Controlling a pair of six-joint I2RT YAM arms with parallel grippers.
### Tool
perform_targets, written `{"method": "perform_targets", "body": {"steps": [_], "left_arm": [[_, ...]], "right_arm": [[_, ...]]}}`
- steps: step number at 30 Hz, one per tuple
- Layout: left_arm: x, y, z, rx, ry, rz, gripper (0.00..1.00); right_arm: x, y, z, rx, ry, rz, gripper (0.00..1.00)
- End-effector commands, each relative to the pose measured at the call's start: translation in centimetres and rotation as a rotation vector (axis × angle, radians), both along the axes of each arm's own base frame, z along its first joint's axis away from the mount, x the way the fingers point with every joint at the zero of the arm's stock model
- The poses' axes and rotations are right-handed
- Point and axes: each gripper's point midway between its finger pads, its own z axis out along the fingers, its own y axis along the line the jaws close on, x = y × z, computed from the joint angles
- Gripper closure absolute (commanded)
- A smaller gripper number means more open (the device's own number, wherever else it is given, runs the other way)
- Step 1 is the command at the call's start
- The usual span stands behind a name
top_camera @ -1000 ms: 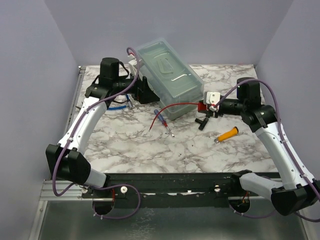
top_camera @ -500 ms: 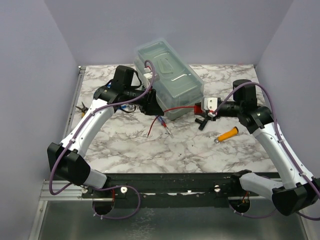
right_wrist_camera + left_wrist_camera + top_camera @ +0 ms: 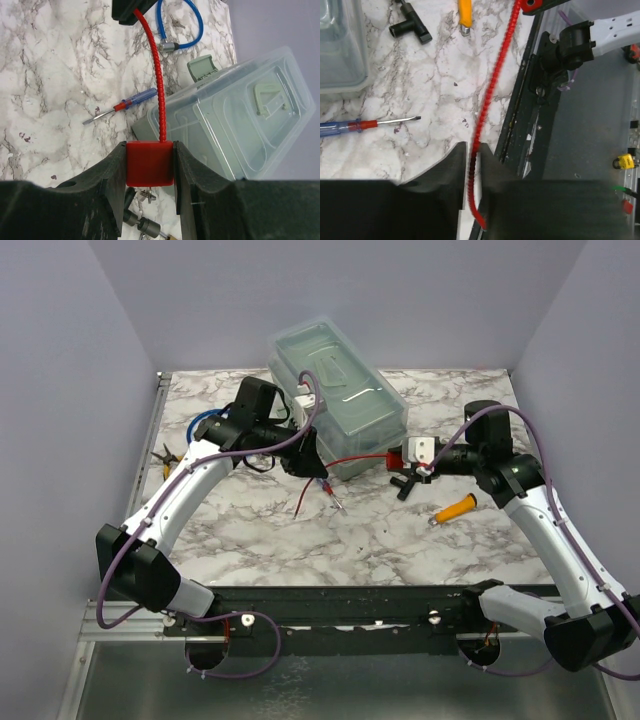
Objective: Lock with the key
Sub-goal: Lock the lock.
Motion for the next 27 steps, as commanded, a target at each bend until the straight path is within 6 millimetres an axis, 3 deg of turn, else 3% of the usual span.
{"method": "perform_targets", "body": {"steps": [1,2,3,6,7,12,21,27], "left_arm": [[-0.3,0.0,-0.1,0.007,-0.020,-0.031,1.00],[-0.4,0.0,0.1,0.003,-0.028,-0.033,1.00],[-0.5,0.1,0.3,0.002,-0.045,-0.037,1.00],[-0.1,0.8,0.8,0.019,-0.118,-0.021,1.00],[-0.1,1.1,1.0,0.021,-0.151,-0.030,1.00],[-0.2,2.8,1.6,0.074,-0.359,-0.091,1.00],[-2.2,3.7,2.2,0.060,-0.551,-0.209,1.00],[-2.3,3.1,4.1,0.029,-0.591,-0.223,1.00]], "right_arm": [[-0.9,0.7,0.9,0.041,-0.021,0.046,1.00],[-0.9,0.7,0.7,0.042,-0.007,0.038,1.00],[-0.8,0.6,0.4,0.041,0.016,0.029,0.93],[-1.7,0.7,-0.8,0.032,0.152,0.026,0.45],[-2.1,0.7,-1.5,0.028,0.214,0.021,0.36],[-3.9,0.9,-3.8,0.033,0.483,0.002,0.05],[-4.7,1.5,-4.4,0.066,0.618,0.003,0.04],[-5.4,2.2,-3.7,0.101,0.668,0.075,0.15]]}}
